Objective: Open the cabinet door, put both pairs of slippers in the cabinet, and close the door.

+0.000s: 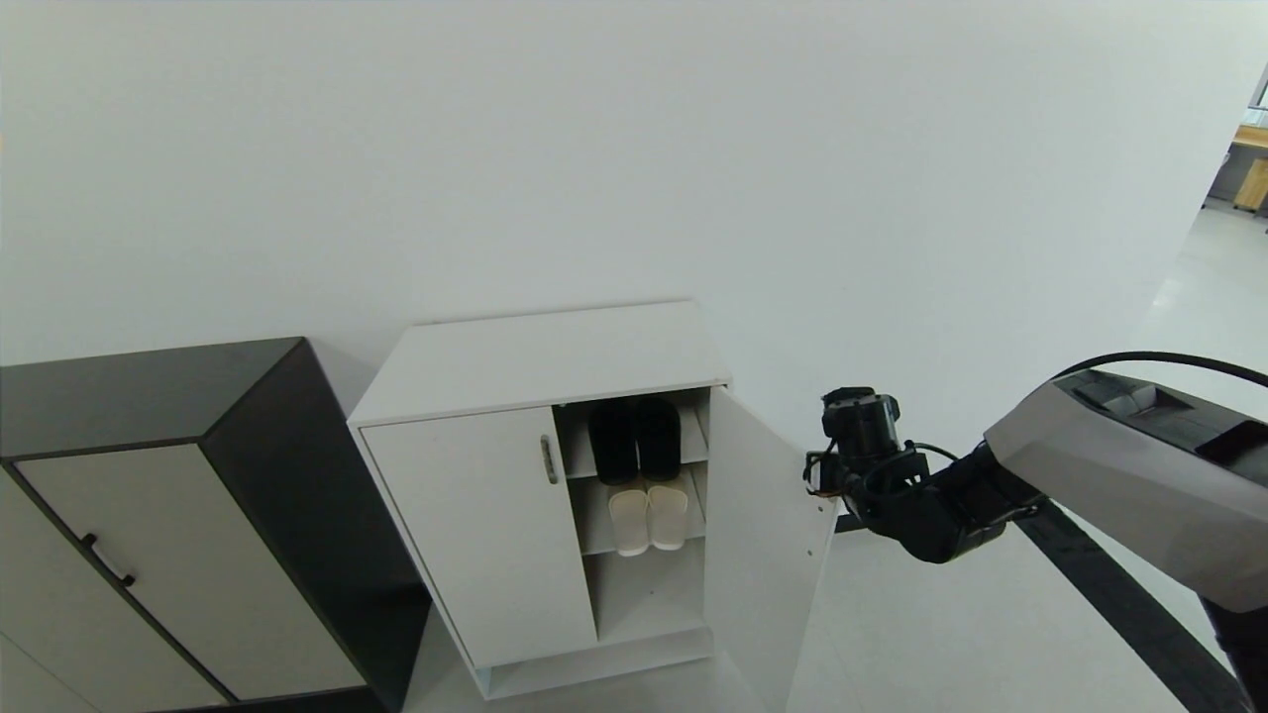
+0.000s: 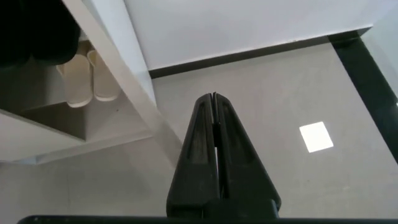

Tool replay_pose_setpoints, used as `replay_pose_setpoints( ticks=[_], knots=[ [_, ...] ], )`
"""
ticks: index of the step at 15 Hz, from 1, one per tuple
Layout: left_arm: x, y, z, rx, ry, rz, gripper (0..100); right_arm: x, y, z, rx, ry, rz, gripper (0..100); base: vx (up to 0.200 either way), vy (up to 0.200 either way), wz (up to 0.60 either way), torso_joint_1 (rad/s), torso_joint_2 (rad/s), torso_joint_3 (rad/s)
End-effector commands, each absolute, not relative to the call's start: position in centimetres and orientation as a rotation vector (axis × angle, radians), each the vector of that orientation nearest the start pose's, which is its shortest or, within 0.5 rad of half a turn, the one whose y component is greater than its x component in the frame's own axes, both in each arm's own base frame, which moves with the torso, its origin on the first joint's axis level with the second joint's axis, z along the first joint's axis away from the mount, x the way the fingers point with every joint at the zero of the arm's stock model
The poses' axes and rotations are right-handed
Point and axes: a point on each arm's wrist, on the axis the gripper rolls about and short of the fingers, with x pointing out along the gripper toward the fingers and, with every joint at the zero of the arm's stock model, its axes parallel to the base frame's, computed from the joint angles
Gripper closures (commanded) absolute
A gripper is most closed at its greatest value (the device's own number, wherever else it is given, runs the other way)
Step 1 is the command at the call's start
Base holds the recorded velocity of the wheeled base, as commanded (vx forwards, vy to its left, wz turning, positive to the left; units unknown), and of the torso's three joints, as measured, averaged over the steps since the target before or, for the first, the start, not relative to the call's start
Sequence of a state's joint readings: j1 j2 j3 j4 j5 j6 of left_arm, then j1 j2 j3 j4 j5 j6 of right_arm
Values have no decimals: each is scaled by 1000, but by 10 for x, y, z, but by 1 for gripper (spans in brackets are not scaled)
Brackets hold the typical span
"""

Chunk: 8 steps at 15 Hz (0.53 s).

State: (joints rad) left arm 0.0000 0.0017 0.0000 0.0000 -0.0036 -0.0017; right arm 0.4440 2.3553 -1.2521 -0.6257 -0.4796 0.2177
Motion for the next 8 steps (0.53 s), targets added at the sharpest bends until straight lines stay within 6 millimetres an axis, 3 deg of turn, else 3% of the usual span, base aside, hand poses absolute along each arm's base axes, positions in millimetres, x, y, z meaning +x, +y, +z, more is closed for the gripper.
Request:
replay_pose_setpoints(
  ticks=[1, 8],
  knots=[
    [-23, 0, 76, -2, 2, -5, 100, 401, 189, 47, -2, 423, -62, 100, 0, 0, 0, 0, 0, 0],
    [-23, 0, 76, -3, 2, -3, 100, 348, 232, 72, 27, 426, 119, 100, 0, 0, 0, 0, 0, 0]
  ],
)
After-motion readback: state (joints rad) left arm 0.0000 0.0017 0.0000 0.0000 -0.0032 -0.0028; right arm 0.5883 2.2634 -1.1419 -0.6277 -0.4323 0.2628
